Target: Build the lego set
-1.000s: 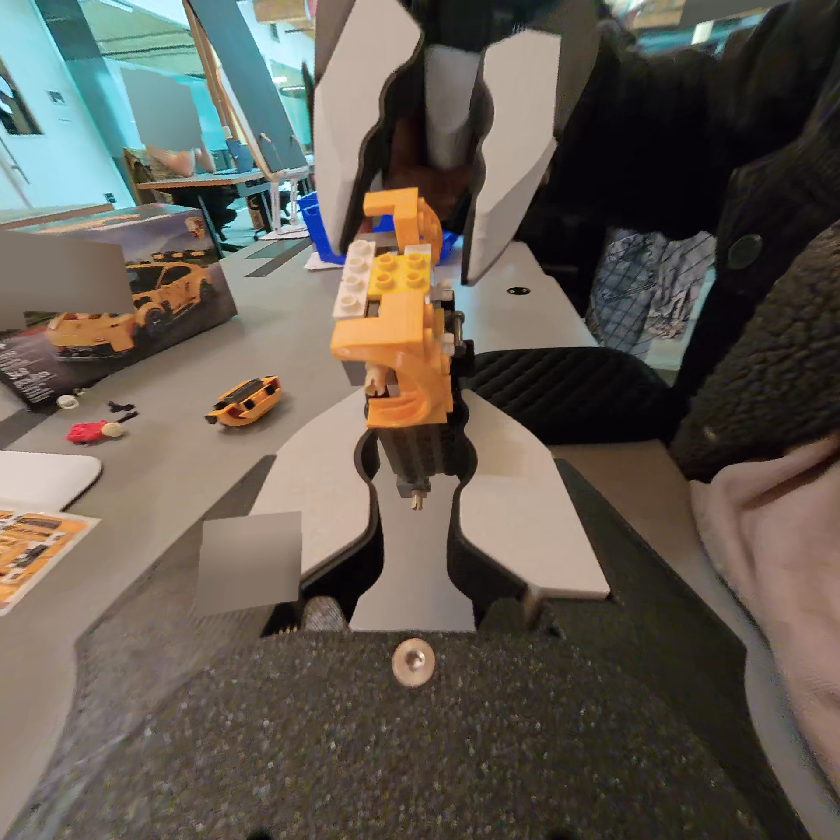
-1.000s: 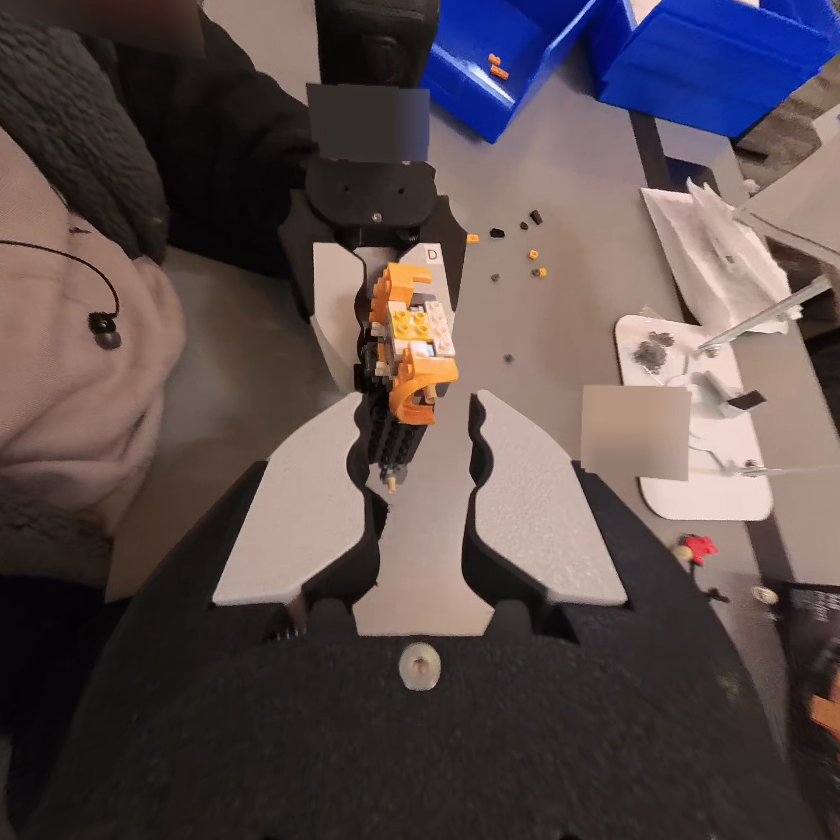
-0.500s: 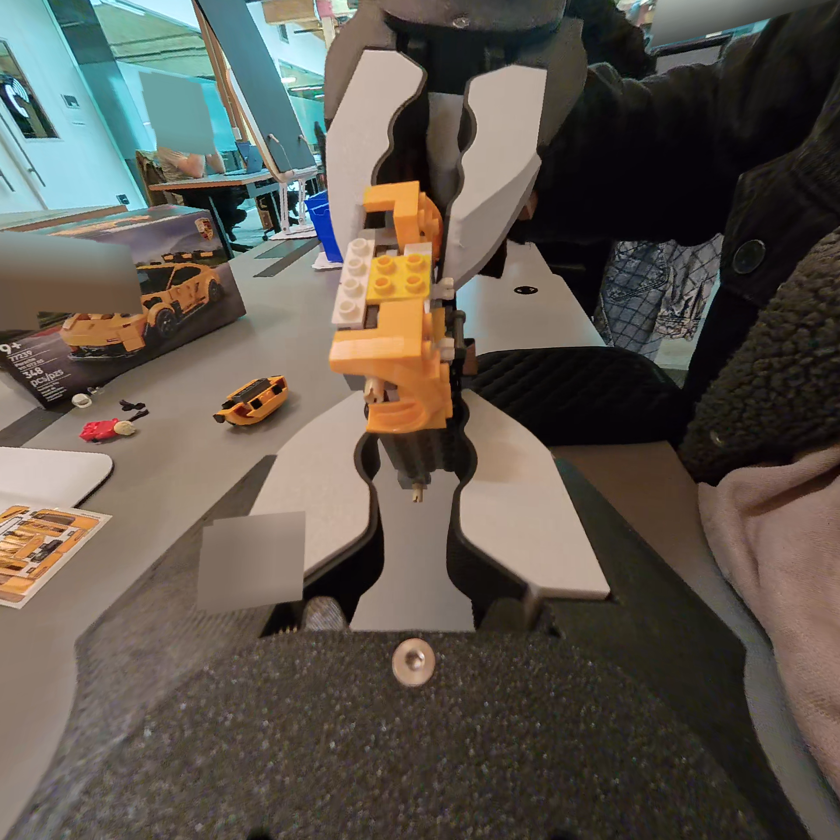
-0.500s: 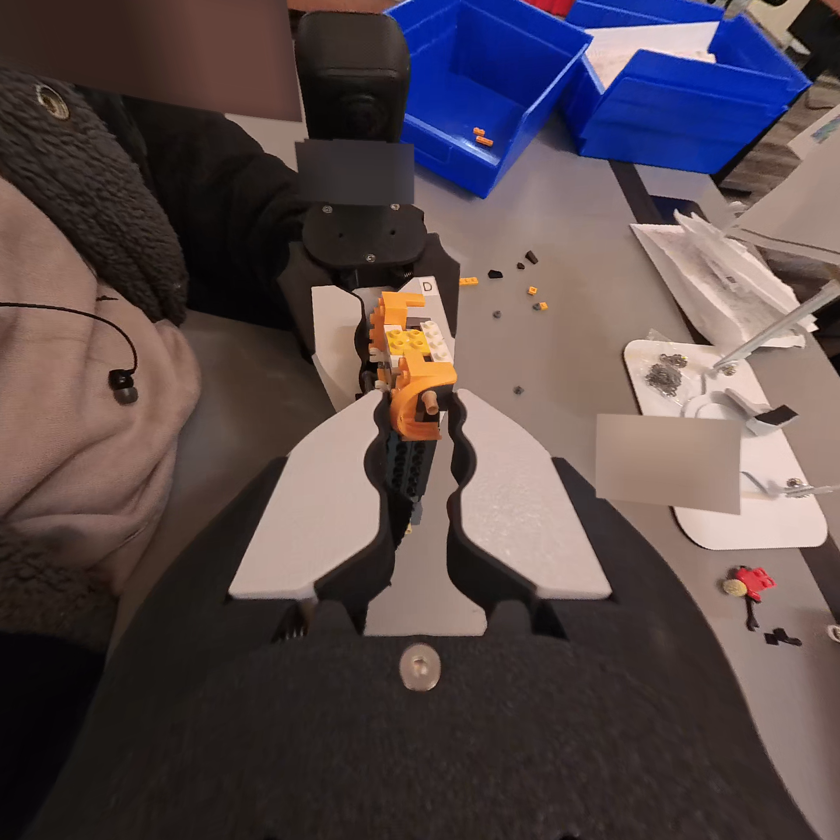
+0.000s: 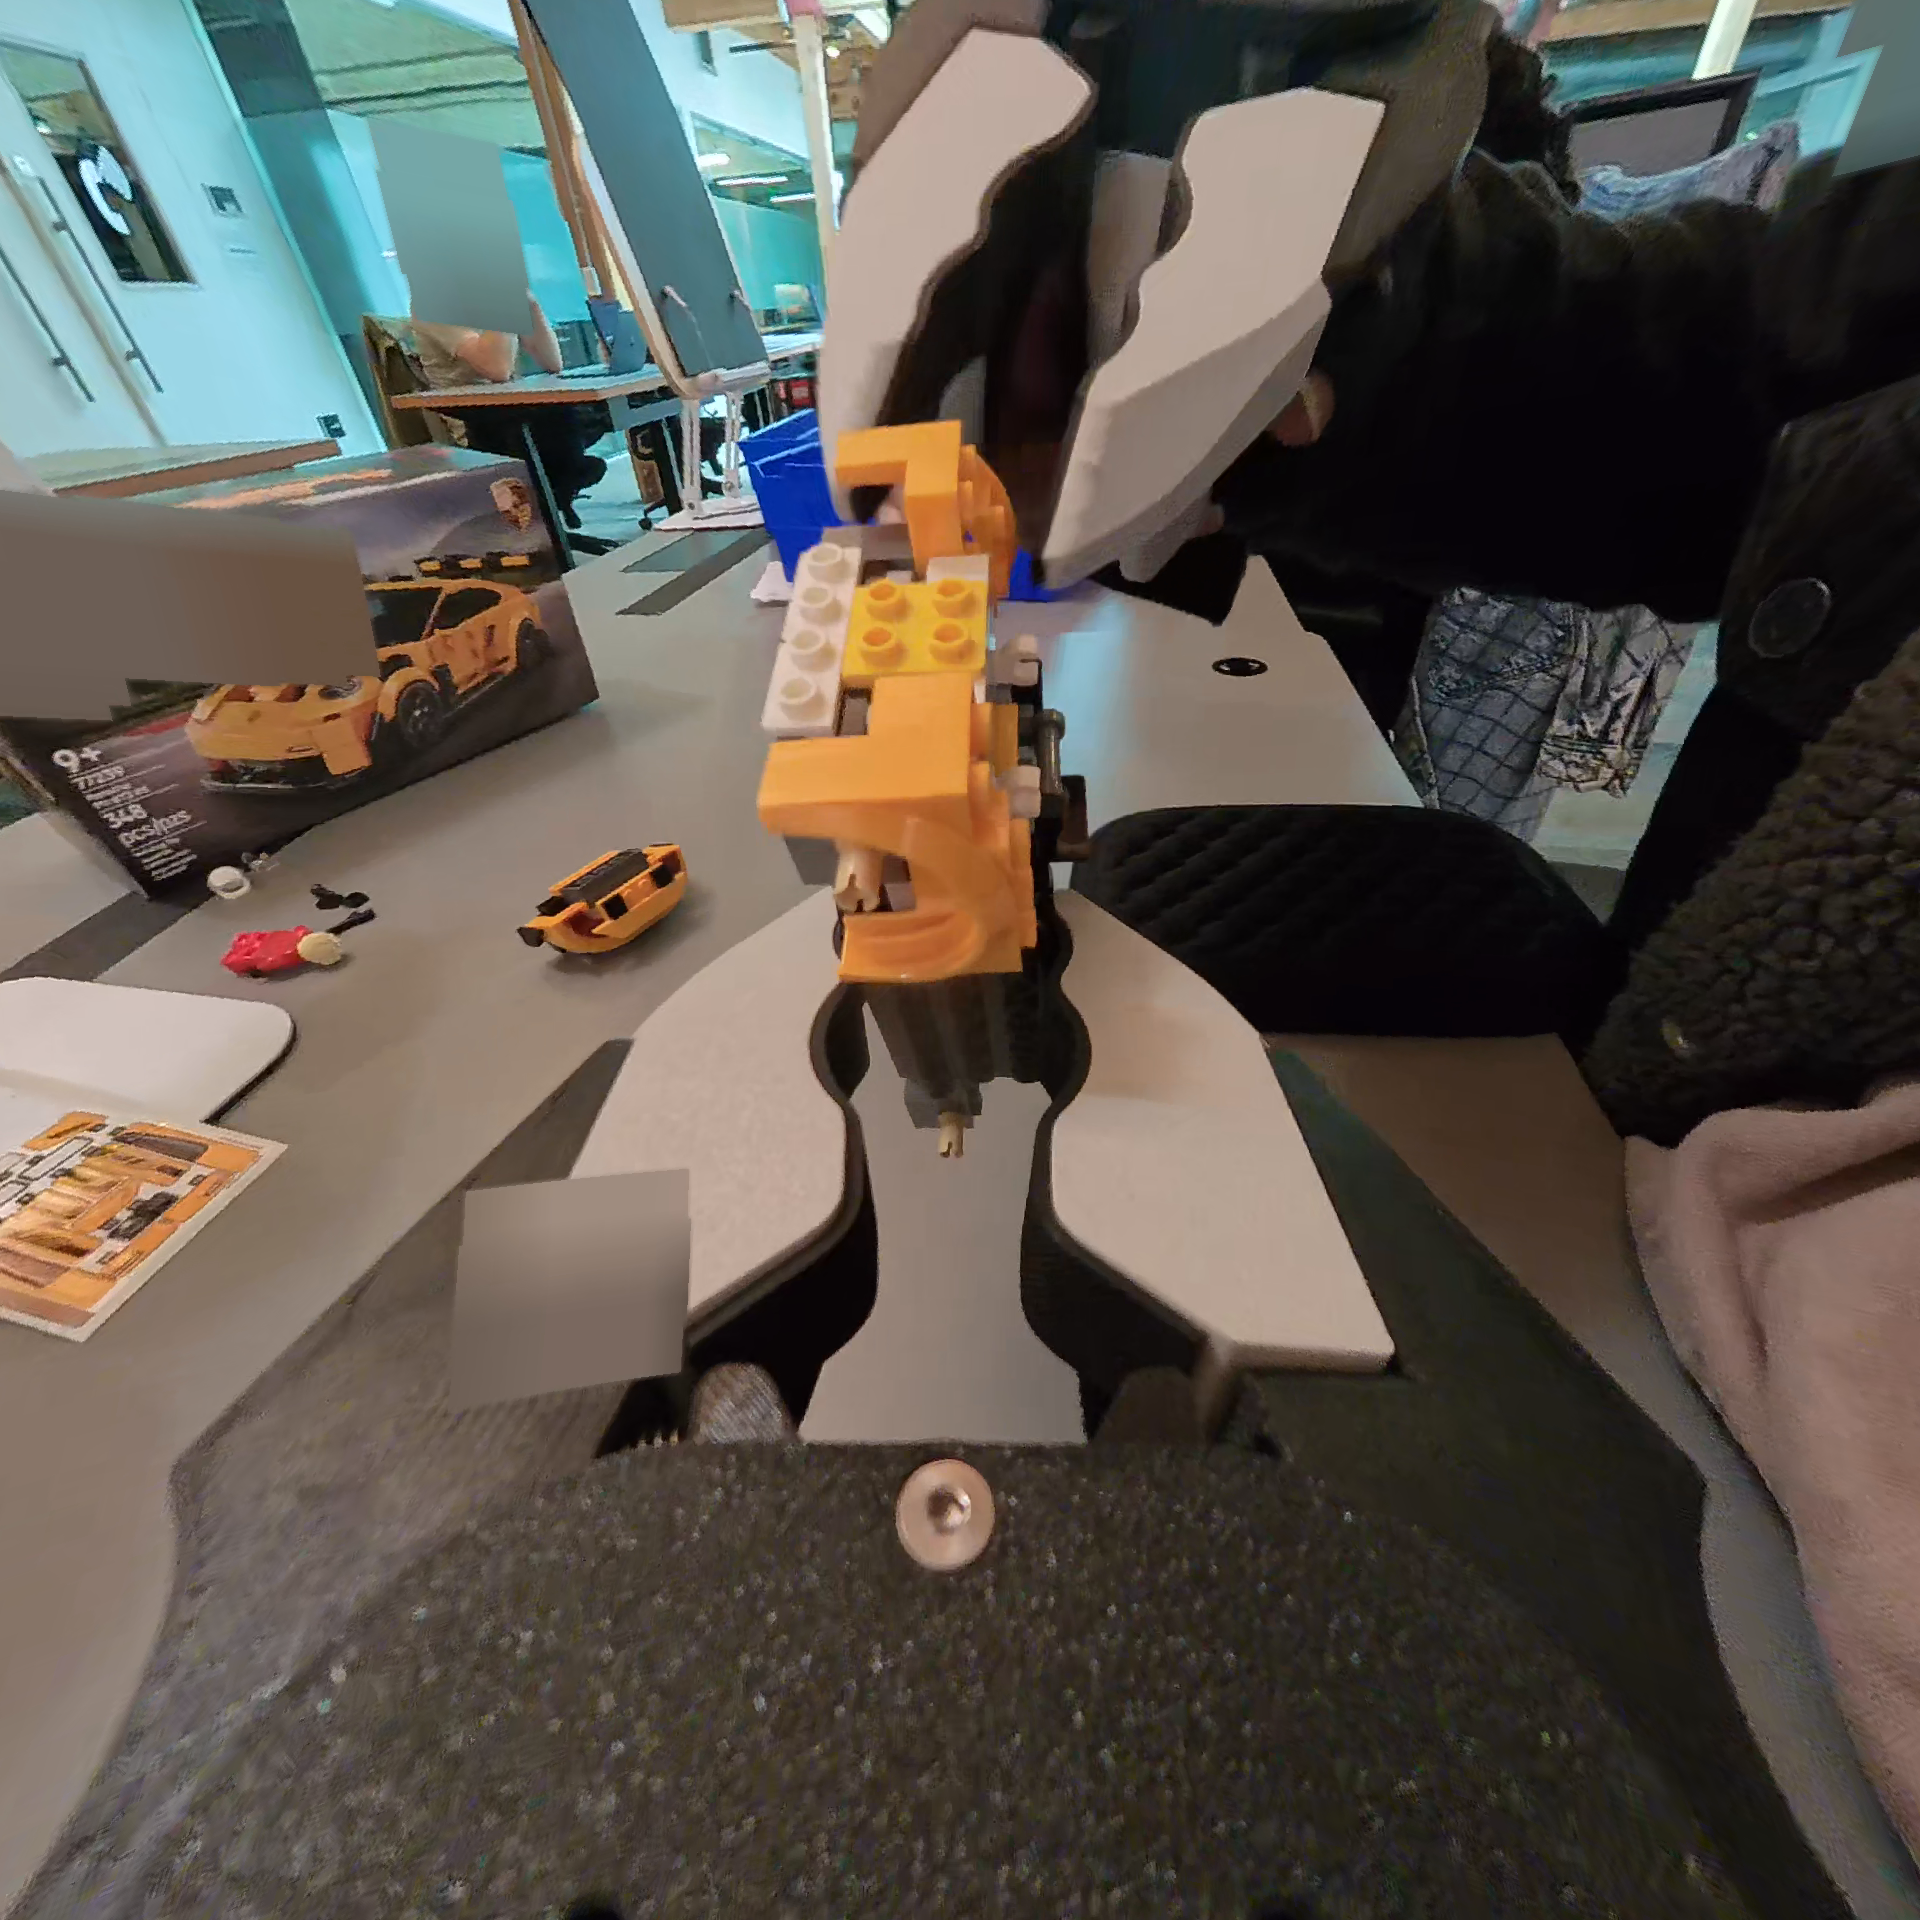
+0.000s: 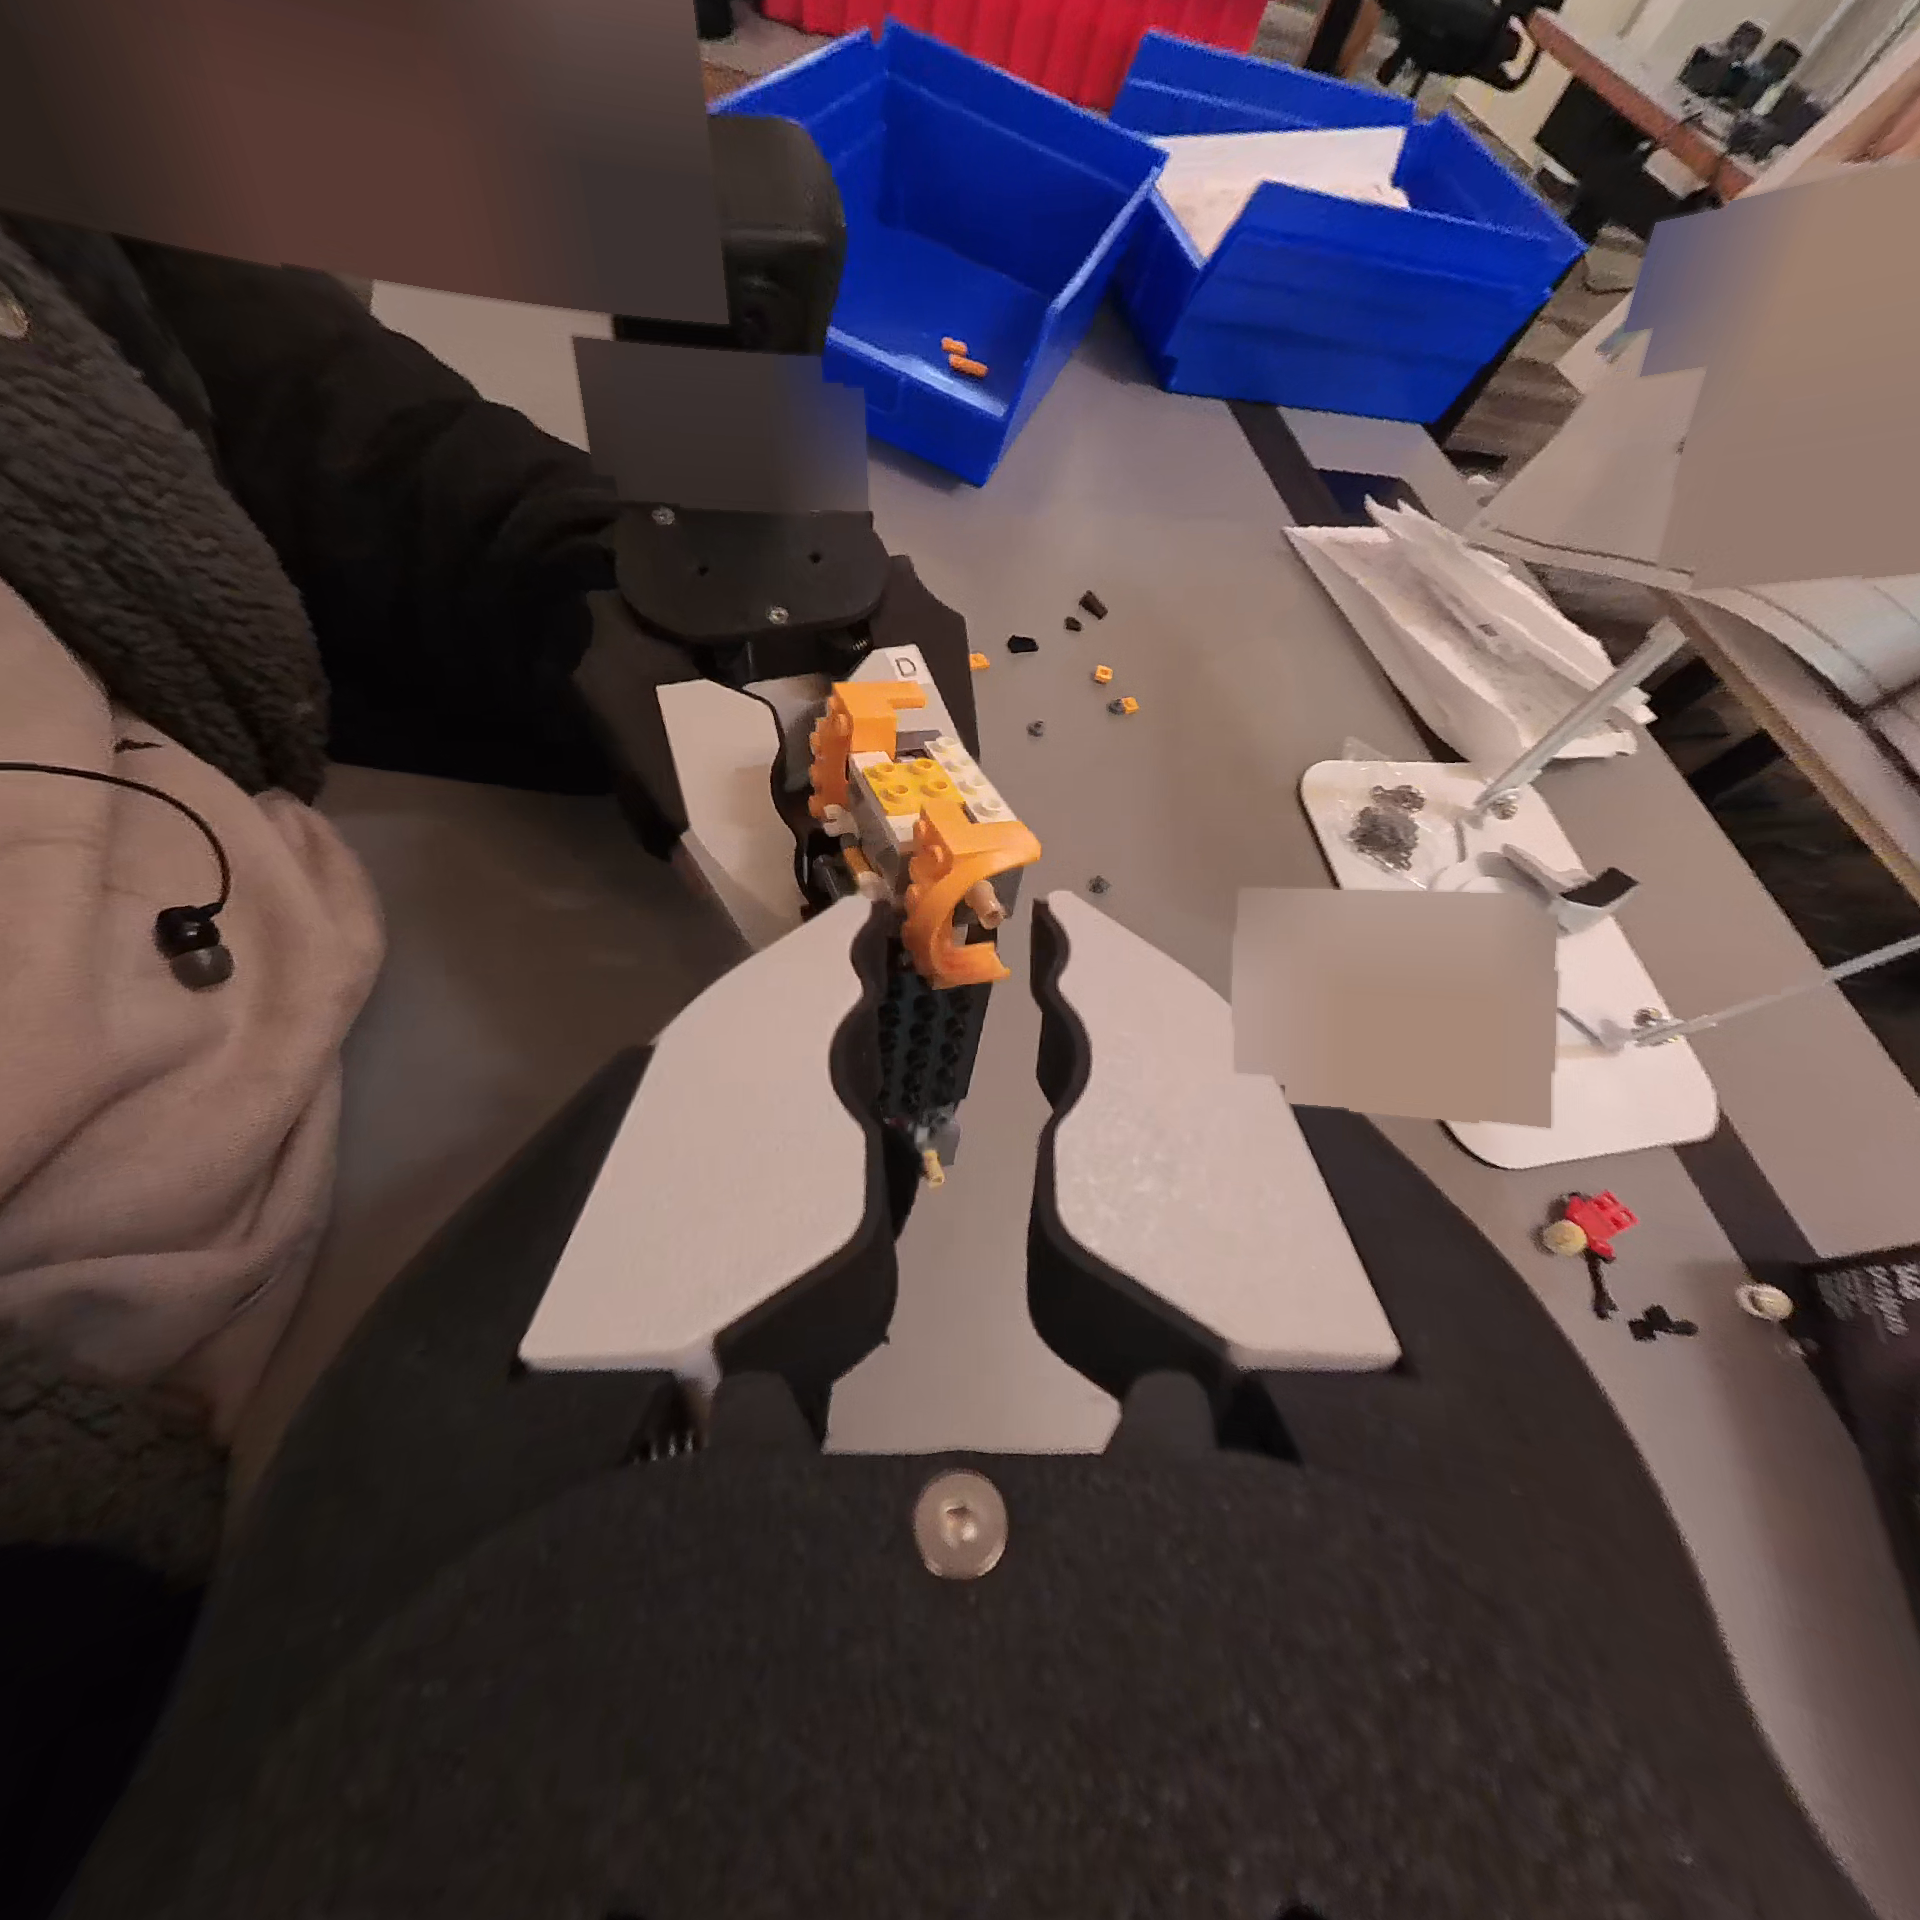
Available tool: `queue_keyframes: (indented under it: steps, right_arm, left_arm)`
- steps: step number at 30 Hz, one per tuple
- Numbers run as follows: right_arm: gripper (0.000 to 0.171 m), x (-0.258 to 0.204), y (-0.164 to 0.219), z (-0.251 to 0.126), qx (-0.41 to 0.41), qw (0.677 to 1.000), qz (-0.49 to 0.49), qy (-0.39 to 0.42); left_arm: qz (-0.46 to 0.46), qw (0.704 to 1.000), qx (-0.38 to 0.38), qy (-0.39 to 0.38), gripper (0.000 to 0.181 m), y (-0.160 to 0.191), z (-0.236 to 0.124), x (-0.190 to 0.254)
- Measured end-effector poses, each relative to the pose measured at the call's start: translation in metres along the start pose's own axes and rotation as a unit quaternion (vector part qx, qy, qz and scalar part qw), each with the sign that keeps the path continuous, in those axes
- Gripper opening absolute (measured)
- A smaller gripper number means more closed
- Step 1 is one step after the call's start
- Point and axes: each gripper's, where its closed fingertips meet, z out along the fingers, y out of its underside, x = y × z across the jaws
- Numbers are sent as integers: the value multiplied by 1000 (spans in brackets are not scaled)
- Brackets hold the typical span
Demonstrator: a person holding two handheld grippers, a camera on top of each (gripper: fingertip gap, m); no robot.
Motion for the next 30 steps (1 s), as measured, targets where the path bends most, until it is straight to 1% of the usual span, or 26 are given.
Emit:
queue_keyframes:
  steps: [2,5,16,19,22,30]
  right_arm:
    - [18,2,2,3,-10,1000,-5,22]
    - [14,5,4,7,-15,999,-7,49]
    - [12,11,3,12,-9,991,-14,131]
    - [9,11,1,14,7,988,-10,151]
    - [9,13,-1,13,21,984,-14,176]
    - [10,13,-4,15,41,980,2,194]
  left_arm:
    - [-3,1000,-2,-9,30,0,0,-3]
    - [-3,1000,-9,-28,29,1,-1,-8]
    - [38,995,-33,-83,30,2,-3,-17]
    - [49,994,-34,-97,30,1,-4,-19]
    - [59,992,-36,-108,30,-1,-5,-22]
    - [75,990,-37,-116,30,-1,-7,-24]
